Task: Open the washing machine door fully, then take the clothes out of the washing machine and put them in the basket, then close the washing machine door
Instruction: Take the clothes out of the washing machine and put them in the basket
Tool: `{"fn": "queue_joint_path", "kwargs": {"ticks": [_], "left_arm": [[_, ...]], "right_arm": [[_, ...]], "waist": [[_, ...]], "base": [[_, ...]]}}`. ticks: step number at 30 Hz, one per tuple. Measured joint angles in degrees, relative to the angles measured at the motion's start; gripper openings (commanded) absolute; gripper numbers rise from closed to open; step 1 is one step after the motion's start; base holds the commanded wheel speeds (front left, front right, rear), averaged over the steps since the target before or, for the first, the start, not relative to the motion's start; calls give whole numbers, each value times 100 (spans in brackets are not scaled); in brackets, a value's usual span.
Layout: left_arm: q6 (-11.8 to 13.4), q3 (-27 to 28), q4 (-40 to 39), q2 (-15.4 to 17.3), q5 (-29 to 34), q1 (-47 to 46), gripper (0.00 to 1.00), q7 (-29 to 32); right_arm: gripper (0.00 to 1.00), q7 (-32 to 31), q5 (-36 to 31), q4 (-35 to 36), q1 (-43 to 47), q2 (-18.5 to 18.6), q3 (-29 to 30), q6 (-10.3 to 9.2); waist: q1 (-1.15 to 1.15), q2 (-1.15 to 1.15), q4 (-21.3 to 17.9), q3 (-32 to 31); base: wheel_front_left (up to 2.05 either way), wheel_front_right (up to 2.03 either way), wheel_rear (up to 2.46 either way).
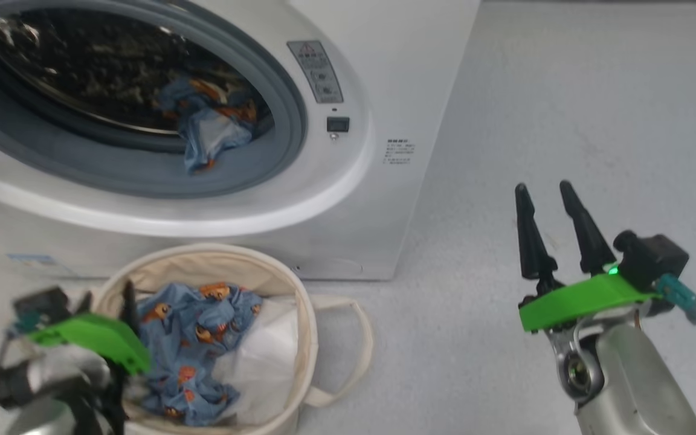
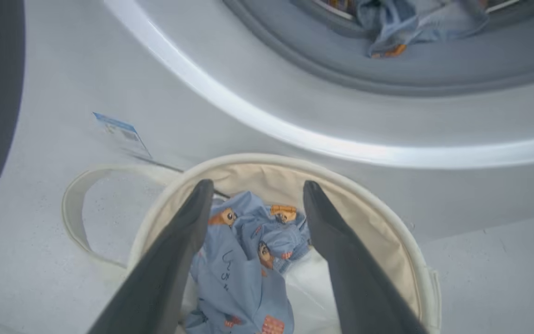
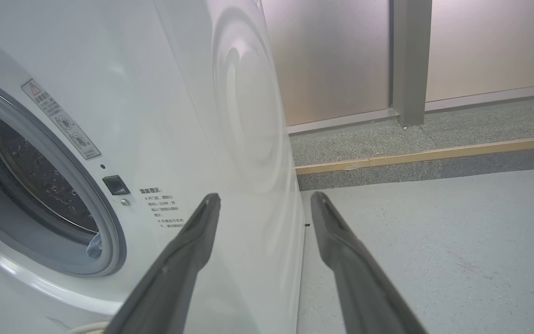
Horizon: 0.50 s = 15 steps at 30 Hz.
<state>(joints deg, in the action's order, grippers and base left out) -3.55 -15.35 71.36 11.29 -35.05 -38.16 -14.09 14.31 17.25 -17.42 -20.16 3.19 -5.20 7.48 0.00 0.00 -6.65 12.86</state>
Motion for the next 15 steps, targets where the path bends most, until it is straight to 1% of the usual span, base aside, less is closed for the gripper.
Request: {"fn": "queue_joint_path", "kwargs": {"ticks": [2, 4, 6, 10, 13, 14, 15], "left_arm": [[0, 235, -523, 141, -41, 46, 100, -15], [-9, 452, -1112, 282, 33, 137, 100, -16], [-58, 637, -1613, 358, 149, 339, 100, -21], [-109, 976, -2586, 399, 407, 1061, 100, -22], [-100, 1160, -3201, 432, 609, 1566, 100, -22], [-90, 1220, -3564, 439, 710, 1867, 100, -22], [-52, 1229, -3767, 446, 769, 2020, 100, -22]], "right_arm": [[100, 0, 3, -43, 105, 0, -13, 0], [100, 0, 45, -89, 232, 0, -23, 0], [100, 0, 49, -136, 336, -1, -34, 0], [100, 0, 20, -198, 453, -2, -42, 0], [100, 0, -11, -238, 530, -2, -69, 0], [100, 0, -11, -254, 608, -3, -96, 0], [100, 0, -14, -256, 651, -3, -107, 0]], "waist": [[0, 0, 24, -137], [0, 0, 49, -276], [0, 0, 72, -415], [0, 0, 106, -684], [0, 0, 109, -872], [0, 0, 101, -985], [0, 0, 94, -1032]], "base": [[0, 0, 0], [0, 0, 0], [0, 0, 0], [0, 0, 0], [0, 0, 0], [0, 0, 0], [0, 0, 0]]}}
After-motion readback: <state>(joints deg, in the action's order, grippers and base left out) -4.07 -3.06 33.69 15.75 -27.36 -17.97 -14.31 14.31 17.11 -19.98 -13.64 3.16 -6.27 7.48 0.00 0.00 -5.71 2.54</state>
